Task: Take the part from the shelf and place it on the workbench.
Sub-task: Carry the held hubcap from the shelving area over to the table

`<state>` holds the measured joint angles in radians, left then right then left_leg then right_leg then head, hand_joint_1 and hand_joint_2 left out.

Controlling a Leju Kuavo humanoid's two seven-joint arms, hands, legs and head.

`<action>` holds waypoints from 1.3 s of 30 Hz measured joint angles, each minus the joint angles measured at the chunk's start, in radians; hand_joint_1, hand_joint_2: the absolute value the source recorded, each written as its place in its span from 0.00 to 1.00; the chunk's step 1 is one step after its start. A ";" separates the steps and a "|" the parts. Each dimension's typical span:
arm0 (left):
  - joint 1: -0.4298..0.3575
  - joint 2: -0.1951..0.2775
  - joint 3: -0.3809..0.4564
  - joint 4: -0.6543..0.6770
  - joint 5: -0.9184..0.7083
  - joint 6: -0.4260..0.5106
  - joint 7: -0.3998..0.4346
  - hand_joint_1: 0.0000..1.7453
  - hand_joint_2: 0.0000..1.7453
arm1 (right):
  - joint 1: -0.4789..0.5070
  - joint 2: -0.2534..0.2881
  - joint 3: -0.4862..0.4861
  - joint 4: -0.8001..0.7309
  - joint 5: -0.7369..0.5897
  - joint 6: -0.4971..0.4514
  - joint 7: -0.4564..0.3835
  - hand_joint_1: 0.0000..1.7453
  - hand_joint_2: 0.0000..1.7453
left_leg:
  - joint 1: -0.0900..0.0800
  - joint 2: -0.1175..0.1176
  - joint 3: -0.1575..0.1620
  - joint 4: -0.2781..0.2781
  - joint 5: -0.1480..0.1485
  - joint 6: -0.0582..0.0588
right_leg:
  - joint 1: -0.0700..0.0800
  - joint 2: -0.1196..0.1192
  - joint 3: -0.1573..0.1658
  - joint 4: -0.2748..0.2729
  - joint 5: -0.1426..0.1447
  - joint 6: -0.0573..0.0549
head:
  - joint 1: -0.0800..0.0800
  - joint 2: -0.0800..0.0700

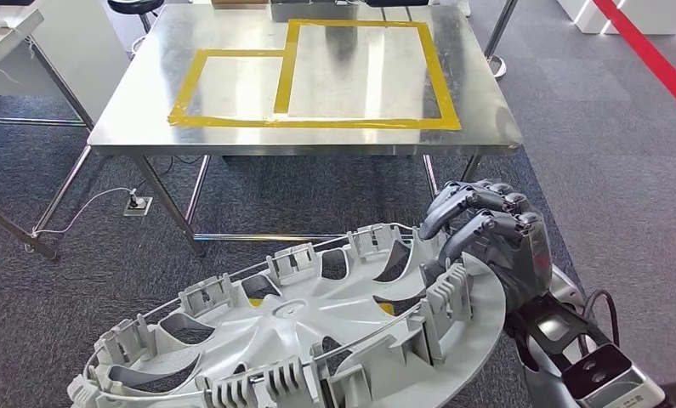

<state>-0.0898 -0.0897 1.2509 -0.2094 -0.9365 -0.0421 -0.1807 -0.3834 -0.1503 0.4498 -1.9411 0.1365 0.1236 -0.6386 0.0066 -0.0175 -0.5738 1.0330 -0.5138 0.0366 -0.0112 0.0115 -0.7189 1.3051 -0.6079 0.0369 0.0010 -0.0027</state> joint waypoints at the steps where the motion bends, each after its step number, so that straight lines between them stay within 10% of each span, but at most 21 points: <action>1: 0.001 0.000 0.000 0.000 0.000 0.000 0.000 0.00 1.00 | 0.001 0.000 0.002 0.000 0.001 0.000 0.000 1.00 1.00 | 0.001 0.001 0.007 0.000 -0.007 -0.002 | -0.001 -0.001 -0.005 -0.017 0.018 0.001 | 0.000 0.000; 5: 0.000 0.000 0.000 0.000 -0.001 -0.002 -0.004 0.00 1.00 | 0.001 -0.001 0.007 0.002 0.007 -0.008 -0.003 1.00 1.00 | 0.002 0.002 0.042 -0.002 -0.037 -0.019 | -0.002 -0.009 0.065 -0.228 0.142 -0.005 | -0.001 0.000; 10: 0.001 0.000 0.000 0.000 -0.003 -0.007 -0.010 0.00 1.00 | 0.013 -0.001 0.009 0.003 0.013 -0.019 -0.020 1.00 1.00 | 0.001 0.007 0.043 0.032 -0.046 -0.049 | 0.000 -0.009 0.096 -0.251 0.144 -0.045 | -0.006 0.000; 16: 0.002 -0.001 -0.001 0.000 -0.002 -0.009 -0.015 0.00 1.00 | 0.023 0.000 0.010 0.005 0.014 -0.020 -0.024 1.00 1.00 | 0.004 0.009 -0.145 0.258 -0.106 -0.057 | -0.002 -0.007 0.127 -0.257 0.116 -0.058 | -0.012 0.000; 19: 0.003 -0.001 -0.001 0.000 -0.001 -0.008 -0.016 0.00 1.00 | 0.025 0.002 0.009 0.006 0.015 -0.020 -0.025 1.00 1.00 | 0.000 0.009 -0.096 0.091 0.008 -0.043 | 0.000 -0.006 0.157 -0.258 0.095 -0.051 | -0.011 0.000; 25: 0.007 -0.001 -0.001 0.000 0.000 -0.005 -0.017 0.00 1.00 | 0.025 0.004 0.009 0.007 0.015 -0.020 -0.026 1.00 1.00 | -0.003 0.009 -0.025 -0.002 0.015 -0.011 | 0.002 -0.004 0.176 -0.225 0.080 -0.014 | -0.009 0.000; 31: 0.004 -0.002 -0.001 0.000 0.002 -0.004 -0.021 0.00 1.00 | 0.024 0.003 0.009 0.009 0.015 -0.019 -0.028 1.00 1.00 | 0.002 0.008 0.021 -0.005 -0.017 -0.001 | 0.002 -0.006 0.007 0.000 -0.008 0.004 | -0.001 0.000; 36: 0.004 -0.005 0.000 0.001 0.003 -0.005 -0.024 0.00 1.00 | 0.026 0.003 0.010 0.012 0.016 -0.019 -0.032 1.00 1.00 | 0.000 0.005 0.072 -0.009 -0.065 -0.018 | 0.008 -0.011 0.059 -0.235 0.150 -0.018 | -0.003 0.000; 39: 0.004 -0.004 0.000 0.001 0.003 -0.008 -0.024 0.00 1.00 | 0.027 0.003 0.010 0.014 0.017 -0.019 -0.034 1.00 1.00 | -0.002 0.007 0.088 -0.008 -0.070 -0.036 | 0.008 -0.010 0.084 -0.255 0.148 -0.038 | -0.006 0.000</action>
<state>-0.0861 -0.0940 1.2508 -0.2086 -0.9336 -0.0498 -0.2049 -0.3561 -0.1474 0.4596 -1.9273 0.1534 0.1048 -0.6722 0.0044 -0.0105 -0.4858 1.0252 -0.5843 0.0011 -0.0028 0.0014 -0.6353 1.0497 -0.4599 -0.0009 -0.0049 -0.0026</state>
